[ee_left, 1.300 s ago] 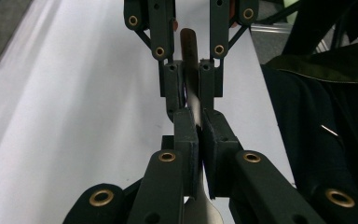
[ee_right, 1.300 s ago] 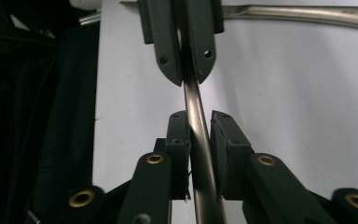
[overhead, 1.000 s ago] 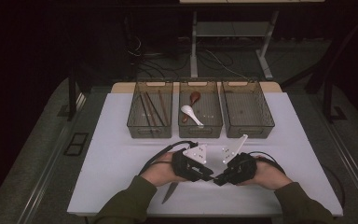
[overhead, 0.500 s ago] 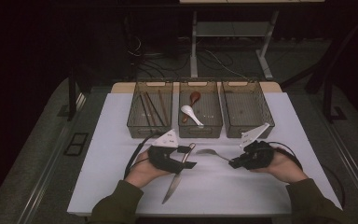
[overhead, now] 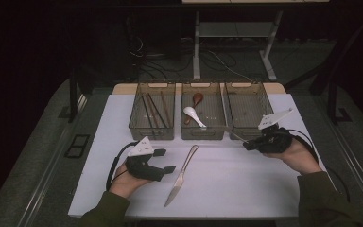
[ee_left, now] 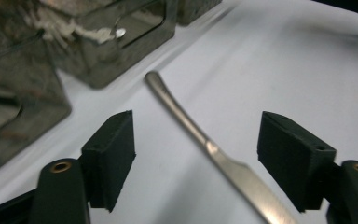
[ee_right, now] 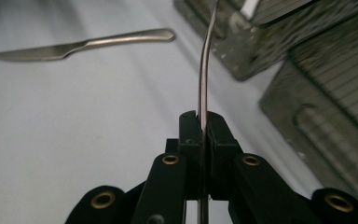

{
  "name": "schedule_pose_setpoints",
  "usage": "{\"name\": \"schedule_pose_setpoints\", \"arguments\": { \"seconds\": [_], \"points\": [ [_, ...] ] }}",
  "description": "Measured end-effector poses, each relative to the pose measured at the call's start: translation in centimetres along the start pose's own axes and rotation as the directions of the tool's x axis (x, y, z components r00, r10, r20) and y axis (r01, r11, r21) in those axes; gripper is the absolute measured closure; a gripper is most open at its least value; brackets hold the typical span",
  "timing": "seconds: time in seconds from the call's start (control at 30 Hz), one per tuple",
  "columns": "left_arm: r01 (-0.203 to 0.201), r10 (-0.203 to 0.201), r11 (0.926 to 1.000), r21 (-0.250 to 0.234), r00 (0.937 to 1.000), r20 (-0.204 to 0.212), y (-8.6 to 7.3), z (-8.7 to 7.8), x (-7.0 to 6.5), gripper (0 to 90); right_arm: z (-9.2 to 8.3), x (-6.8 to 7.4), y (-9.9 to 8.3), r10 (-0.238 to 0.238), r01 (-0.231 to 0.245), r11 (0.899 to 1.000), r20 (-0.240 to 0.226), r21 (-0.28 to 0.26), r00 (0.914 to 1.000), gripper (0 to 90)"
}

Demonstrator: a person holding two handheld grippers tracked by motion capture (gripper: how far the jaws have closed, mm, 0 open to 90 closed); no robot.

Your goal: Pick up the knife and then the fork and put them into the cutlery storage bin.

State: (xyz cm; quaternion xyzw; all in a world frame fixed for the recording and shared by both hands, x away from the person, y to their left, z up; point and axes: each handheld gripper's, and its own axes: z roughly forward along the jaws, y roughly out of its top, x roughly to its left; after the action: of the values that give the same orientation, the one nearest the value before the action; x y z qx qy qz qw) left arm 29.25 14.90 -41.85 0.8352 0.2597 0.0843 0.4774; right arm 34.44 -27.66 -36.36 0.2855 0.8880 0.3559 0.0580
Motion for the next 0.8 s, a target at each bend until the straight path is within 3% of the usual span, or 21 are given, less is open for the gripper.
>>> {"name": "schedule_pose_setpoints", "arguments": {
  "seconds": [0.27,0.43,0.6,0.8],
  "points": [
    [0.019,-0.020,0.9996,-0.023,0.9977,-0.065,-0.8,-0.8,0.1,11.7,-2.0,-2.8,1.7,0.084,-0.079,0.995,0.090,-0.057,0.9924,86.6],
    [0.022,-0.024,0.9990,-0.039,0.9972,-0.070,-0.8,-0.9,0.1,6.4,-2.8,-4.6,2.6,0.129,-0.119,0.990,0.132,-0.078,0.9829,86.6],
    [0.024,-0.025,0.9993,-0.029,0.9982,-0.054,-0.9,-0.6,0.0,1.0,-3.0,-6.4,3.1,0.186,-0.170,0.980,0.171,-0.103,0.9676,86.6],
    [0.023,-0.025,0.9994,-0.027,0.9978,-0.061,-0.9,-0.5,0.0,0.0,-2.4,-8.5,3.2,0.248,-0.228,0.968,0.230,-0.107,0.9413,86.6]
  ]
}}
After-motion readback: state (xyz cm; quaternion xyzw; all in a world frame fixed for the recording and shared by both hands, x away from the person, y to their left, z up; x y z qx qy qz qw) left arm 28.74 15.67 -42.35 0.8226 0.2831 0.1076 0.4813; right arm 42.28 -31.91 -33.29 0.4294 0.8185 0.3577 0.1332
